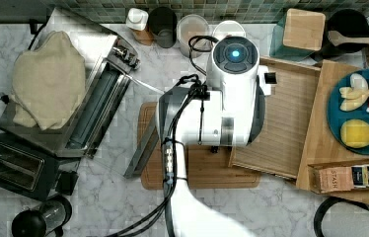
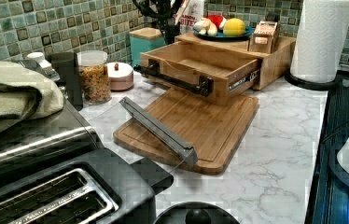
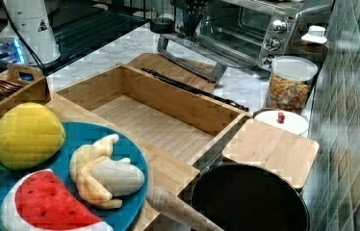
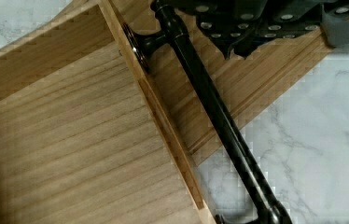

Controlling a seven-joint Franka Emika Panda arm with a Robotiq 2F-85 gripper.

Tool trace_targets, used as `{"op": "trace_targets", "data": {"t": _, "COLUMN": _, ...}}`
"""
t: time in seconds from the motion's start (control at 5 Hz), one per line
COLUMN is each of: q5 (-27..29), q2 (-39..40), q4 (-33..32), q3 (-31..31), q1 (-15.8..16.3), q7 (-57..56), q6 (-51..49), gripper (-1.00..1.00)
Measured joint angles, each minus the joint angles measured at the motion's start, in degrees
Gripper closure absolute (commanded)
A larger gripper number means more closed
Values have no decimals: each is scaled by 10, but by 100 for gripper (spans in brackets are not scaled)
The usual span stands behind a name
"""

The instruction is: Close the drawer.

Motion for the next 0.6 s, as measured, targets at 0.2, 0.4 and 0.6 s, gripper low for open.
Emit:
{"op": "trace_targets", "data": {"t": 0.2, "q5": 0, "q2": 33, "q4": -1, "q3": 0, "q1": 0, "q7": -15, "q6": 29, "gripper": 100}}
{"op": "trace_targets", "data": {"t": 0.4, "q5": 0, "q2": 52, "q4": -15, "q3": 0, "q1": 0, "q7": -69, "q6": 90, "gripper": 100}}
{"op": "trace_targets", "data": {"t": 0.6, "q5": 3, "q2": 56, "q4": -30, "q3": 1, "q1": 0, "q7": -89, "q6": 139, "gripper": 100}}
